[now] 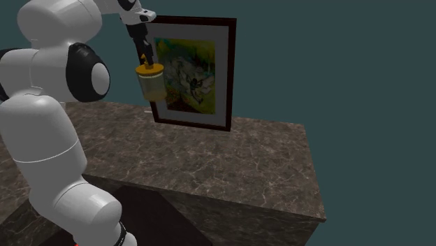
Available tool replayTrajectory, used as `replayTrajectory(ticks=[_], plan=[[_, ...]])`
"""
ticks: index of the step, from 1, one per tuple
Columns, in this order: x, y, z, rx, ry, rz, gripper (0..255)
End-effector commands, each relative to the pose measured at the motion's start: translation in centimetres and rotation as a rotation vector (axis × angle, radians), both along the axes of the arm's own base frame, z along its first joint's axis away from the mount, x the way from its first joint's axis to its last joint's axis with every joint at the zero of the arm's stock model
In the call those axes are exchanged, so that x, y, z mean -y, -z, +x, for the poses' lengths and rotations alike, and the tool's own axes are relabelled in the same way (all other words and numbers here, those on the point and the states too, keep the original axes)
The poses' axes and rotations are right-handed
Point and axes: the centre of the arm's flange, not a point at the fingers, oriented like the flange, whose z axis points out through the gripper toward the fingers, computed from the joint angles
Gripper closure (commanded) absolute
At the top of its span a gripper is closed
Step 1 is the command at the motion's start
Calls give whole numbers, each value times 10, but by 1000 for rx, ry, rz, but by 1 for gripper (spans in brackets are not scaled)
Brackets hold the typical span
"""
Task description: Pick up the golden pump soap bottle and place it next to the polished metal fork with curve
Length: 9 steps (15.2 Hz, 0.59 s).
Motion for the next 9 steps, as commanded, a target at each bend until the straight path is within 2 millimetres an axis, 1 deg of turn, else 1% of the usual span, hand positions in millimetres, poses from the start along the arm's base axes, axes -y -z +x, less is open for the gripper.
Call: replayTrajectory(ticks=[1,9], plan=[[0,10,0,1,0,1,255],[0,52,0,1,0,1,255]])
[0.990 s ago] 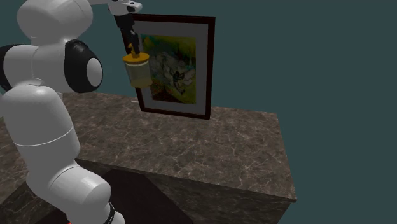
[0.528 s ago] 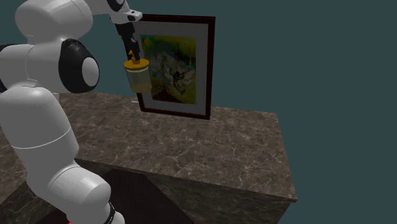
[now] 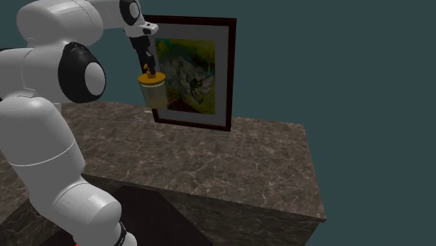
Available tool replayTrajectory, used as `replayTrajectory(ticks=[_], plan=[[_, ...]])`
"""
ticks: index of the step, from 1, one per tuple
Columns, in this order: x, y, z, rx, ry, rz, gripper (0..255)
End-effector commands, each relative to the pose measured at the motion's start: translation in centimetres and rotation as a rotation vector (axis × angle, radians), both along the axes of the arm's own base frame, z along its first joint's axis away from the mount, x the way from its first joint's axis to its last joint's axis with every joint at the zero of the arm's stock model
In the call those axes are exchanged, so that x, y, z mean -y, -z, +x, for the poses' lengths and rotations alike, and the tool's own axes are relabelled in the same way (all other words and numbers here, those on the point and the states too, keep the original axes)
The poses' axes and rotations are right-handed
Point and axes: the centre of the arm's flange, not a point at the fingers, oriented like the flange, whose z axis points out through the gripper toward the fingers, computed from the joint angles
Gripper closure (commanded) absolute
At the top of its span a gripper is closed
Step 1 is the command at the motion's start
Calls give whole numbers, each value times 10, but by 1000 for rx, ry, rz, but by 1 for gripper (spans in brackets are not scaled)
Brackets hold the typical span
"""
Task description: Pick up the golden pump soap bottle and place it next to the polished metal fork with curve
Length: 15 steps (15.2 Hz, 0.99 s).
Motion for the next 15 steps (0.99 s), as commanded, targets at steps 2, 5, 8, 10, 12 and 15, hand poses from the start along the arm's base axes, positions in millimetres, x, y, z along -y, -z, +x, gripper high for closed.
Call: replayTrajectory(ticks=[2,5,8,10,12,15], plan=[[0,16,-1,1,0,1,255],[0,32,-1,1,0,1,255],[0,48,-1,1,0,1,255],[0,59,-1,1,0,1,255],[0,69,-1,1,0,1,255],[0,85,-1,1,0,1,255]])
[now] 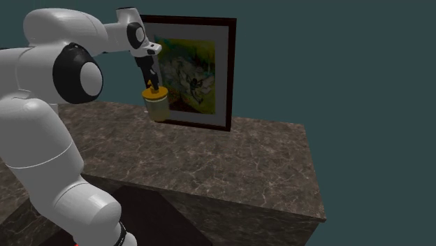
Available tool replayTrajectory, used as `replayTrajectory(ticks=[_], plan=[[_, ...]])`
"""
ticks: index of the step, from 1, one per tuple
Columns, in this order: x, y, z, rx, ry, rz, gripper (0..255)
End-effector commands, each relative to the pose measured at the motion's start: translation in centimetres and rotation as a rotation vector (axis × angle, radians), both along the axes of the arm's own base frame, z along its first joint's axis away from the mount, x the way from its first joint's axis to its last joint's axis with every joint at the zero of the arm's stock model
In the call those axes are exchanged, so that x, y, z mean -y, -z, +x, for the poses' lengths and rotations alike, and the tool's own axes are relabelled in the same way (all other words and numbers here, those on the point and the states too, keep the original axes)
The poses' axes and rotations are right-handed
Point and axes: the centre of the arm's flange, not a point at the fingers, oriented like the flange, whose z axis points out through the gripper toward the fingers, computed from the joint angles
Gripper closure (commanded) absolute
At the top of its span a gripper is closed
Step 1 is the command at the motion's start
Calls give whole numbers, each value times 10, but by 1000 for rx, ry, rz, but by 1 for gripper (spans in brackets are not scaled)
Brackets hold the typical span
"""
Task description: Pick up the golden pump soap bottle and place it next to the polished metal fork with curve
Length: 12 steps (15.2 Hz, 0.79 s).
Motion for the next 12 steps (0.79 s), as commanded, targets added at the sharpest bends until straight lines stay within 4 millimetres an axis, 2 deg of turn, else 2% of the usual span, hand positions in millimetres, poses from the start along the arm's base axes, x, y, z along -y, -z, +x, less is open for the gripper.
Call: replayTrajectory(ticks=[1,12], plan=[[-1,10,0,1,0,1,255],[-1,68,0,1,0,1,255]])
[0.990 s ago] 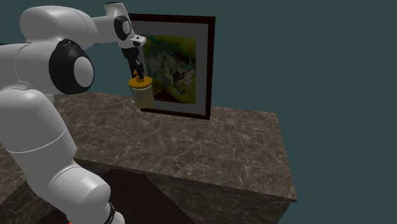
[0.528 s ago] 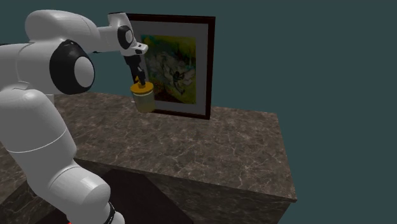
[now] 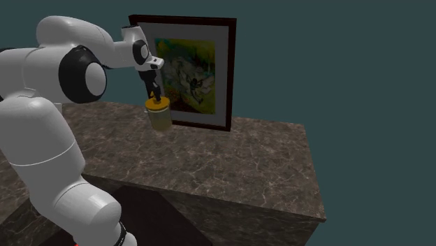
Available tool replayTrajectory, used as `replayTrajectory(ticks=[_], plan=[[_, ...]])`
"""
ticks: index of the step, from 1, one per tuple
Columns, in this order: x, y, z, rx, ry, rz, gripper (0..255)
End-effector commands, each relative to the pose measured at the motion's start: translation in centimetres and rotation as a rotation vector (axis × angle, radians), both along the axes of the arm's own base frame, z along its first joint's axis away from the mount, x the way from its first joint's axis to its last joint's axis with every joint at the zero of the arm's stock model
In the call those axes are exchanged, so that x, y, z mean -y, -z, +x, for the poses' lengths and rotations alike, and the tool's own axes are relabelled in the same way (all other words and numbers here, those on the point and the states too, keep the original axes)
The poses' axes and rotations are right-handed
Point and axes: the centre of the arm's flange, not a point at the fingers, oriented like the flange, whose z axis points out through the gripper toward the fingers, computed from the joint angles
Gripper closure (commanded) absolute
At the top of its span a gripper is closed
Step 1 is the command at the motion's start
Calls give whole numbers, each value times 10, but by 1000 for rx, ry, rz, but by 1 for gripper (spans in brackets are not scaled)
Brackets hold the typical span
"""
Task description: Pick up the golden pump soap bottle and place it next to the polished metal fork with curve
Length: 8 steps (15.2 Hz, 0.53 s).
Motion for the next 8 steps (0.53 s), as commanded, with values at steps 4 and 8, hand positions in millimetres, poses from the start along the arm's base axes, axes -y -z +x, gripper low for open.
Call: replayTrajectory(ticks=[4,8], plan=[[0,26,0,1,0,1,255],[0,47,0,1,0,1,255]])
